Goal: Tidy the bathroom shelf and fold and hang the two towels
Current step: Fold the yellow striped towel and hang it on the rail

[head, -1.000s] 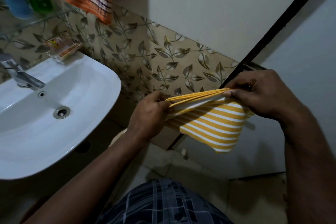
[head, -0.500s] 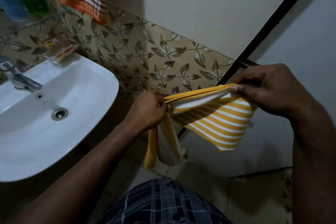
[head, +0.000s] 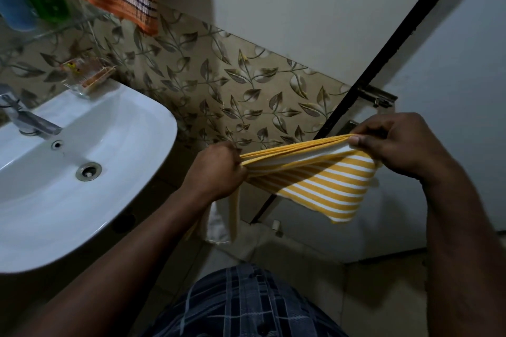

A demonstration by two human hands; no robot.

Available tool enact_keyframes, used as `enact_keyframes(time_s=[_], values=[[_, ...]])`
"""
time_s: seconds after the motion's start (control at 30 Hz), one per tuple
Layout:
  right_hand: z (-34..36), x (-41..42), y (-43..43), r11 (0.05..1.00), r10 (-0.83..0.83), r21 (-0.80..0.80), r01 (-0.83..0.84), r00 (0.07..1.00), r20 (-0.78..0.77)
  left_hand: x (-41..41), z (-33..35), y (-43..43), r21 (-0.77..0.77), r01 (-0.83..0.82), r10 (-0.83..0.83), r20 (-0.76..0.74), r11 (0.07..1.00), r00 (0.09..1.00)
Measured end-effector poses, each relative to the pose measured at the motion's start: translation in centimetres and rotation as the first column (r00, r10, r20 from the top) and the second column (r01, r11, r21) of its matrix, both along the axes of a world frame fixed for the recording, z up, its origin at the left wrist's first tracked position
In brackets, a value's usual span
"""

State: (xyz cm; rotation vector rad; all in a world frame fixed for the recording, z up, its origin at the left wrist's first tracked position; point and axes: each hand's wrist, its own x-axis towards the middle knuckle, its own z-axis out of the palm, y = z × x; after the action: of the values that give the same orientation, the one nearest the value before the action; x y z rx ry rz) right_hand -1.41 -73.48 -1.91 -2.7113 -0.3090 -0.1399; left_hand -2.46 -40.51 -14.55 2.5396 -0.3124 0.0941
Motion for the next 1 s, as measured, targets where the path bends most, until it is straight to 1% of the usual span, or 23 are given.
enact_keyframes(time_s=[0.1,0.17,0.23,0.3,0.4,0.47,0.53,0.6,0.67,0.73,0.83,0.9,1.0], values=[[-2.1,0.7,-1.6,0.997,-0.071,-0.037,0.070,0.997,-0.029,0.3,0.3,1.4,-0.262,0.015,-0.025,-0.035,0.965,0.999],[-3.4,1.0,-2.3,0.993,-0.103,-0.062,0.100,0.994,-0.043,0.2,0.9,1.7,-0.370,0.050,-0.062,-0.021,0.928,0.998],[-4.7,1.2,-2.7,0.990,-0.133,-0.060,0.130,0.990,-0.053,0.1,1.5,1.7,-0.434,0.089,-0.094,0.010,0.897,0.996],[-5.9,1.4,-2.9,0.989,-0.149,-0.025,0.148,0.987,-0.060,0.0,1.8,1.7,-0.417,0.115,-0.096,0.066,0.901,0.993],[-7.0,1.5,-3.1,0.989,-0.143,0.020,0.143,0.989,-0.027,0.0,2.4,2.1,-0.303,0.143,-0.100,0.153,0.942,0.983],[-7.3,1.3,-2.9,0.989,-0.134,0.068,0.132,0.991,0.020,0.0,2.9,2.3,-0.233,0.149,-0.110,0.174,0.961,0.979],[-7.8,1.2,-2.7,0.985,-0.137,0.112,0.131,0.989,0.048,0.0,3.6,2.3,-0.240,0.127,-0.095,0.143,0.962,0.985],[-8.4,1.5,-2.6,0.988,-0.128,0.092,0.123,0.991,0.045,-0.1,4.3,2.1,-0.285,0.113,-0.086,0.103,0.952,0.991],[-9.2,1.7,-2.6,0.995,-0.094,0.033,0.094,0.995,0.011,-0.1,5.0,1.6,-0.305,0.141,-0.120,0.085,0.942,0.989],[-10.3,1.7,-2.8,0.998,-0.066,0.005,0.066,0.997,-0.026,-0.1,5.5,1.2,-0.291,0.199,-0.184,0.079,0.936,0.980],[-11.8,1.1,-3.2,0.997,-0.064,0.048,0.068,0.995,-0.078,0.2,5.8,0.6,-0.253,0.245,-0.242,0.041,0.936,0.969],[-12.5,1.0,-3.2,0.993,-0.079,0.078,0.088,0.990,-0.115,0.3,5.9,0.3,-0.276,0.233,-0.242,0.001,0.933,0.970],[-13.4,1.1,-2.1,0.995,-0.082,0.035,0.091,0.976,-0.201,0.0,6.4,-0.3,-0.283,0.259,-0.277,-0.024,0.923,0.961]])
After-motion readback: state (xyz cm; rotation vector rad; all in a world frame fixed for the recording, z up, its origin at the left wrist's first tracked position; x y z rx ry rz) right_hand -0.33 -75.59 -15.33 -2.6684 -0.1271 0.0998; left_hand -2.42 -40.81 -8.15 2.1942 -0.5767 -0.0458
